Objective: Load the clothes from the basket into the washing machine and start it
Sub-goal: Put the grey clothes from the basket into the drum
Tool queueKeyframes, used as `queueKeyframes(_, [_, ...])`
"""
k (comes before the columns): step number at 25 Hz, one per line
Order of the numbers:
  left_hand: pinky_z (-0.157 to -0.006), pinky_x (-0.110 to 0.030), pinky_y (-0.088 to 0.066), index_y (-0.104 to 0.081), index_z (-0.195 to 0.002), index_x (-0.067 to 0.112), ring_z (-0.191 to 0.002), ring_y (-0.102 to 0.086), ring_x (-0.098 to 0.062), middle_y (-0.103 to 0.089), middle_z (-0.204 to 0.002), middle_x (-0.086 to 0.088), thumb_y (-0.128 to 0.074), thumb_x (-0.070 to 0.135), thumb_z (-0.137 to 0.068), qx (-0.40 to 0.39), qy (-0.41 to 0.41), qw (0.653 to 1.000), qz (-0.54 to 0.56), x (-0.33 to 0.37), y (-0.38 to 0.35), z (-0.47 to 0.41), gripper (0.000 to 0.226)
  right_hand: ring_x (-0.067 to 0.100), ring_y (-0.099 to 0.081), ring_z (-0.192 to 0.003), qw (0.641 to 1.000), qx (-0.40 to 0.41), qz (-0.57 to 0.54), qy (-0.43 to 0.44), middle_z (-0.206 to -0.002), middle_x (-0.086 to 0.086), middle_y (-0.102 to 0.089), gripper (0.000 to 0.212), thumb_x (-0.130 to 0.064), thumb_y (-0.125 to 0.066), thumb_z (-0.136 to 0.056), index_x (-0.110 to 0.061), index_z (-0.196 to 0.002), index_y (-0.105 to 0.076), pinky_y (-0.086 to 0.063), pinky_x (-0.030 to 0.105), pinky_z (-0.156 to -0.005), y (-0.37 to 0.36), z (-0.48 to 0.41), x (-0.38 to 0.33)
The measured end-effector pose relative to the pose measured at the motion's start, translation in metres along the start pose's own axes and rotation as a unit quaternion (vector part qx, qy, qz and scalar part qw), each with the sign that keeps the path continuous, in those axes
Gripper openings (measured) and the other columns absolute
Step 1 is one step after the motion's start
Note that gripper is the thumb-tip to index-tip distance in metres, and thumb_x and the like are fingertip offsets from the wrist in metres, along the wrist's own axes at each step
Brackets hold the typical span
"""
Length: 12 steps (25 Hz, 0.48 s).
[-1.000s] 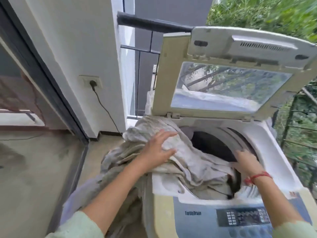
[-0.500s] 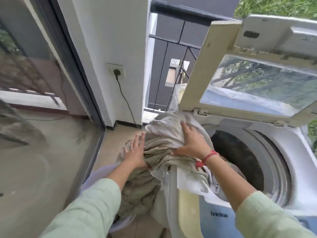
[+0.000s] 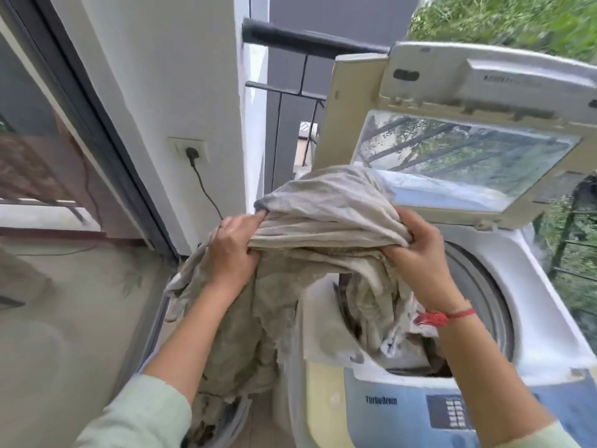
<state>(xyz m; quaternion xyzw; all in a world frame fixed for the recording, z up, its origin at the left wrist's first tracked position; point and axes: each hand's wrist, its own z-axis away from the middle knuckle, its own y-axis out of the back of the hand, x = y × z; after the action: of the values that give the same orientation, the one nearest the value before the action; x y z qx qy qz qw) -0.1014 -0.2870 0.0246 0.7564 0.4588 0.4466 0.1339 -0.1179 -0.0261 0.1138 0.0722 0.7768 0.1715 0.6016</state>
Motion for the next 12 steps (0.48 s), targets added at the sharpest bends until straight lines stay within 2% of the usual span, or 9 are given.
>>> queueKeyframes(3, [-0.075, -0.036, -0.047, -0.065, -0.117, 0.018, -0.086, -0.059, -0.029, -0.069, -0.099, -0.007, -0.056, 0.002, -0.07, 0.071, -0.076, 0.994, 0.04, 0.078, 0.034, -0.047, 0.051, 0.012, -0.064, -0.093, 0.99, 0.096, -0.09, 0.05, -0.098, -0.008, -0.071, 0.046, 0.008, -0.052, -0.072, -0.016, -0.109, -0.066, -0.053, 0.028, -0.086, 0.057, 0.0, -0.028])
queueKeyframes(5, [-0.077, -0.035, -0.047, -0.066, -0.116, 0.019, -0.088, -0.06, -0.028, -0.068, -0.097, -0.004, -0.066, 0.002, -0.065, 0.056, -0.122, 0.989, 0.061, 0.13, 0.033, -0.052, 0.054, 0.012, -0.062, -0.094, 0.978, 0.169, -0.068, 0.097, -0.099, -0.01, -0.07, 0.046, 0.012, -0.052, -0.075, -0.007, -0.116, -0.062, -0.052, 0.025, -0.085, 0.101, 0.005, -0.033])
queueKeyframes(7, [-0.075, -0.034, -0.047, -0.065, -0.114, 0.021, -0.086, -0.06, -0.027, -0.066, -0.094, -0.001, -0.07, 0.012, -0.065, -0.007, -0.151, 0.987, 0.044, 0.173, 0.004, -0.037, 0.05, 0.008, -0.06, -0.096, 0.97, 0.217, -0.017, 0.108, -0.102, -0.011, -0.067, 0.048, 0.012, -0.052, -0.077, -0.013, -0.118, -0.061, -0.05, 0.022, -0.086, 0.137, 0.013, -0.015])
queueKeyframes(8, [-0.076, -0.034, -0.046, -0.063, -0.116, 0.022, -0.089, -0.059, -0.027, -0.064, -0.097, -0.001, -0.069, 0.018, -0.066, -0.077, -0.157, 0.985, 0.006, 0.185, -0.016, -0.026, 0.05, 0.003, -0.059, -0.096, 0.968, 0.231, 0.03, 0.089, -0.102, -0.013, -0.065, 0.047, 0.007, -0.053, -0.077, -0.017, -0.117, -0.06, -0.048, 0.019, -0.086, 0.149, 0.017, 0.007])
queueKeyframes(9, [-0.081, -0.036, -0.044, -0.057, -0.122, 0.022, -0.098, -0.057, -0.028, -0.061, -0.106, -0.004, -0.068, 0.024, -0.071, -0.195, -0.149, 0.969, -0.028, 0.189, -0.038, -0.013, 0.052, 0.0, -0.058, -0.097, 0.967, 0.228, 0.104, 0.049, -0.103, -0.012, -0.064, 0.046, 0.002, -0.054, -0.076, -0.018, -0.117, -0.058, -0.047, 0.017, -0.087, 0.159, 0.019, 0.034])
queueKeyframes(10, [-0.091, -0.038, -0.04, -0.047, -0.131, 0.02, -0.112, -0.05, -0.03, -0.054, -0.12, -0.008, -0.065, 0.028, -0.077, -0.343, -0.127, 0.93, -0.041, 0.188, -0.056, 0.002, 0.057, 0.003, -0.058, -0.101, 0.961, 0.177, 0.212, -0.013, -0.105, -0.005, -0.063, 0.045, -0.001, -0.057, -0.075, -0.016, -0.118, -0.056, -0.046, 0.02, -0.09, 0.166, 0.02, 0.068])
queueKeyframes(11, [-0.102, -0.038, -0.033, -0.037, -0.14, 0.018, -0.126, -0.04, -0.029, -0.044, -0.134, -0.01, -0.063, 0.031, -0.083, -0.473, -0.096, 0.876, -0.02, 0.18, -0.068, 0.017, 0.064, 0.013, -0.057, -0.109, 0.94, 0.065, 0.321, -0.1, -0.112, 0.006, -0.061, 0.045, -0.004, -0.061, -0.077, -0.013, -0.12, -0.053, -0.045, 0.028, -0.095, 0.167, 0.023, 0.1])
queueKeyframes(12, [-0.111, -0.036, -0.026, -0.03, -0.144, 0.019, -0.135, -0.029, -0.023, -0.035, -0.144, -0.009, -0.062, 0.032, -0.086, -0.543, -0.077, 0.836, 0.027, 0.168, -0.07, 0.028, 0.068, 0.024, -0.053, -0.118, 0.892, -0.067, 0.401, -0.195, -0.123, 0.015, -0.055, 0.048, -0.009, -0.065, -0.079, -0.01, -0.125, -0.052, -0.041, 0.033, -0.1, 0.16, 0.028, 0.126])
